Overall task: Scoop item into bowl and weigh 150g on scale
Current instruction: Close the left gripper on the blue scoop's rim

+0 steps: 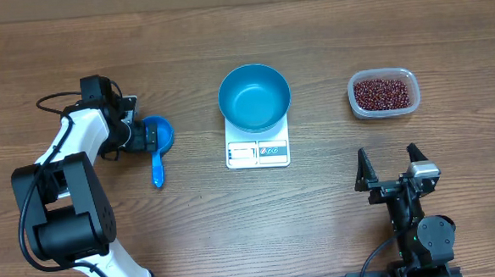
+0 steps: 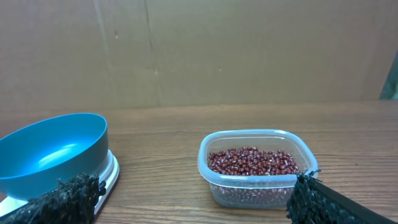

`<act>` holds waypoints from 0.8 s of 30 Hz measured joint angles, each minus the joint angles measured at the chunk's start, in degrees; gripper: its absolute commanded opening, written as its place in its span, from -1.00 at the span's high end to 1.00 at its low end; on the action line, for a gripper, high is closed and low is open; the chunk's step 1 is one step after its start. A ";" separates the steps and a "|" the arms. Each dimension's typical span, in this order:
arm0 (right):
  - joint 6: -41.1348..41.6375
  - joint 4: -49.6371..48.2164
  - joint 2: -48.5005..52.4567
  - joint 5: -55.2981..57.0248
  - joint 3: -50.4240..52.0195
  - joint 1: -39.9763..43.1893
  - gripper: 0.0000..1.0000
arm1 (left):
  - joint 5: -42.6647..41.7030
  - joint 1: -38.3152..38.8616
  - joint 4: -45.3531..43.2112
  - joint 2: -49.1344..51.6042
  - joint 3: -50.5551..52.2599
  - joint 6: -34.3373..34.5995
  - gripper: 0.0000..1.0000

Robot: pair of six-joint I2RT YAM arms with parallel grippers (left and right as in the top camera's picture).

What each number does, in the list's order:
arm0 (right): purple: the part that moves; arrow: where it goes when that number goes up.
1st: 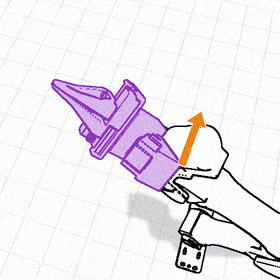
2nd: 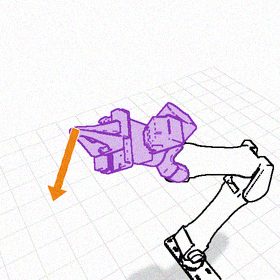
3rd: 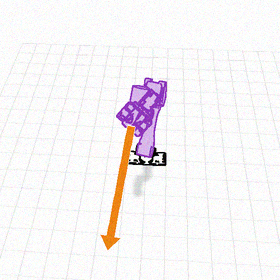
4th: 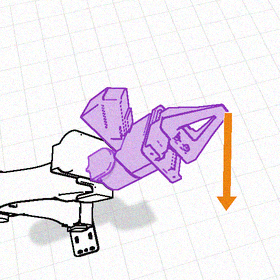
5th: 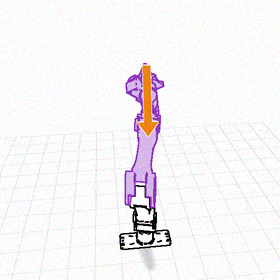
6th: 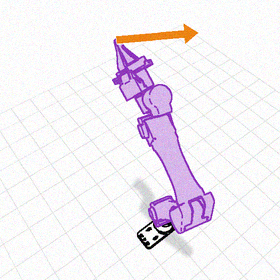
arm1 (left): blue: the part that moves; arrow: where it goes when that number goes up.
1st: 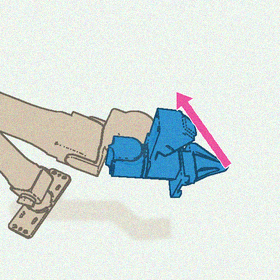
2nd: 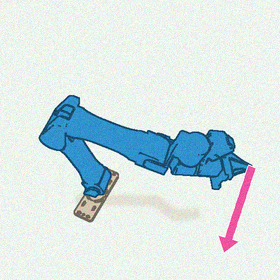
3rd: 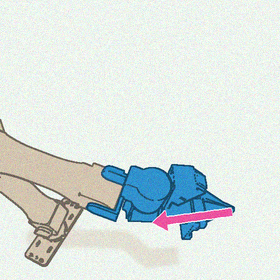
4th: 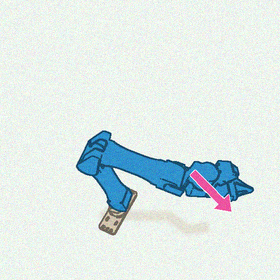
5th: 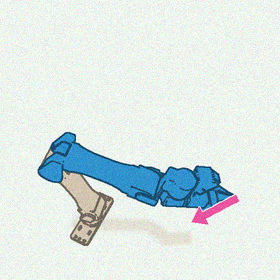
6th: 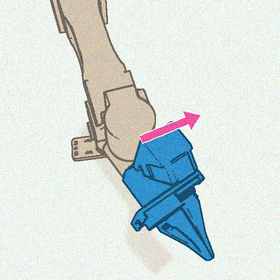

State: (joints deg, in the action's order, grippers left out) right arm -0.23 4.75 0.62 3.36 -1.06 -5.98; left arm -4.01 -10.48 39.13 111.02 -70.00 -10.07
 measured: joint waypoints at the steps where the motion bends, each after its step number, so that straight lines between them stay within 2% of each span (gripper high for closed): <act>1: 0.00 0.00 0.00 0.00 0.00 0.00 -1.00 | 0.07 0.00 -0.04 0.00 0.00 0.04 -0.99; 4: 0.00 0.00 0.00 0.00 0.00 -0.02 -1.00 | 0.07 0.00 -0.07 0.00 0.00 0.04 -0.98; 8: -0.02 0.00 0.00 -0.02 0.00 0.00 -1.00 | 0.20 0.00 -0.35 0.00 0.00 0.24 -0.86; 15: -0.02 0.02 0.00 0.00 0.00 -0.02 -1.00 | 1.46 0.00 -1.03 0.17 0.00 0.50 -0.83; 16: 0.00 -0.02 0.00 0.02 0.00 0.00 -1.00 | 1.51 0.00 -1.03 0.17 0.00 0.52 -0.77; 21: 0.00 0.02 0.00 0.02 0.00 0.00 -1.00 | 1.68 0.00 -1.01 0.22 0.00 0.87 -0.12; 24: -0.02 0.00 0.00 0.00 0.00 0.00 -1.00 | 1.70 0.00 -1.03 0.22 0.00 1.05 0.02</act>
State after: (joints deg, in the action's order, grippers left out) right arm -0.25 4.75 0.62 3.36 -1.06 -5.98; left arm -2.31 -10.48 38.11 111.24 -70.00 -9.02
